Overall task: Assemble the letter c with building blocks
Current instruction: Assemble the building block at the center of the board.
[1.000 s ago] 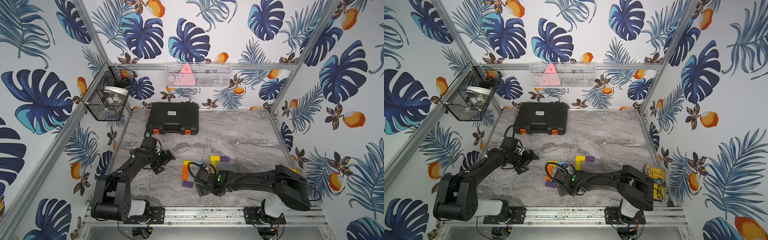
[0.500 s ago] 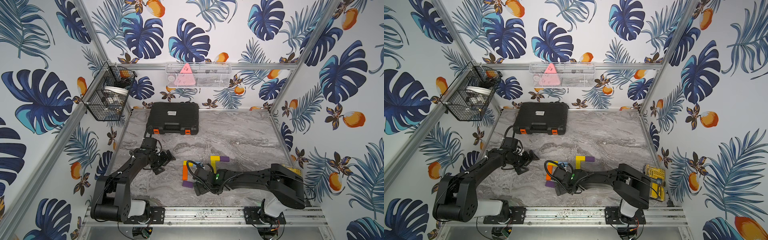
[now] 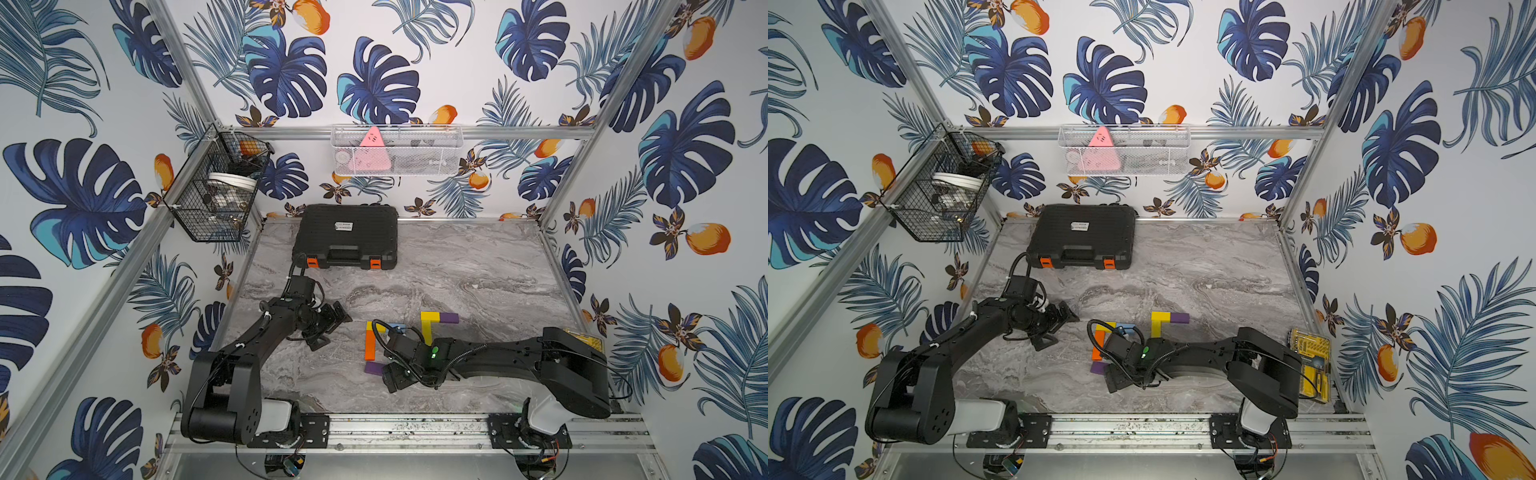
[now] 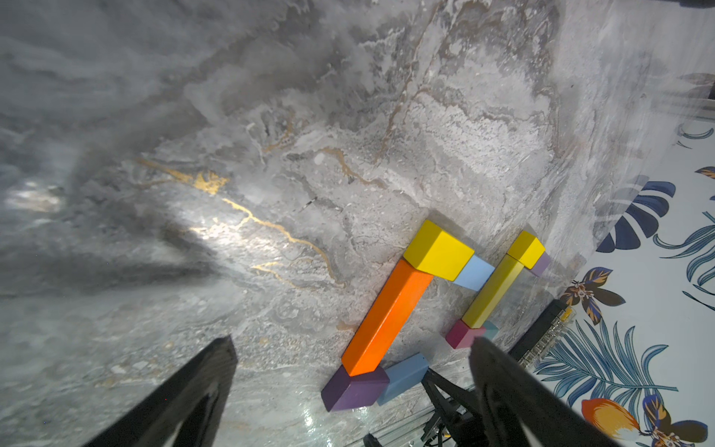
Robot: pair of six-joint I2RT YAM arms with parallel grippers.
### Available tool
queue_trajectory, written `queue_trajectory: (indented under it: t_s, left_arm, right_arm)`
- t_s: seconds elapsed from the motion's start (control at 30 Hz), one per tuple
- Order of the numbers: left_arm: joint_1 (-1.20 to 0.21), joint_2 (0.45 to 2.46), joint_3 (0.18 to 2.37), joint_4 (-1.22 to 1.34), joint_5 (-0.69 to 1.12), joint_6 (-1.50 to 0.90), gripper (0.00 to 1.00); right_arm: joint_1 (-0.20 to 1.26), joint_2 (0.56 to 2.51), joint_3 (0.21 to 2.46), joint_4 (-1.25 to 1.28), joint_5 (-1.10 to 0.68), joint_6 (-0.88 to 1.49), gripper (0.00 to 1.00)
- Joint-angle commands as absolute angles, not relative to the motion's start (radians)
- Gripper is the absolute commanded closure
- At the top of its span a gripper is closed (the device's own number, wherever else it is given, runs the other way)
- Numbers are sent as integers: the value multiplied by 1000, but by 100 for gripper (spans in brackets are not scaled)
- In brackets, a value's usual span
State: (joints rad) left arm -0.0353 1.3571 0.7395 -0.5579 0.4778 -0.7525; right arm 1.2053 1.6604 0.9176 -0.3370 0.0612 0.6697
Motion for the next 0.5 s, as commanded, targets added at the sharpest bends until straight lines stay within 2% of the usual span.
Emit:
queue_trajectory:
  t_s: [0.0, 0.17, 0.47]
  left_arm:
    - [-38, 1350, 736, -548, 480, -744, 1]
    - [-40, 1345, 726, -548, 485, -744, 1]
    - [-41, 1341, 710, -539, 487, -751, 1]
  right_arm:
    - [1207, 1656, 924, -320, 34, 679, 10]
    - [1209, 1632, 916, -337, 42, 672, 10]
    - [1211, 1587, 935, -454, 221, 477, 8]
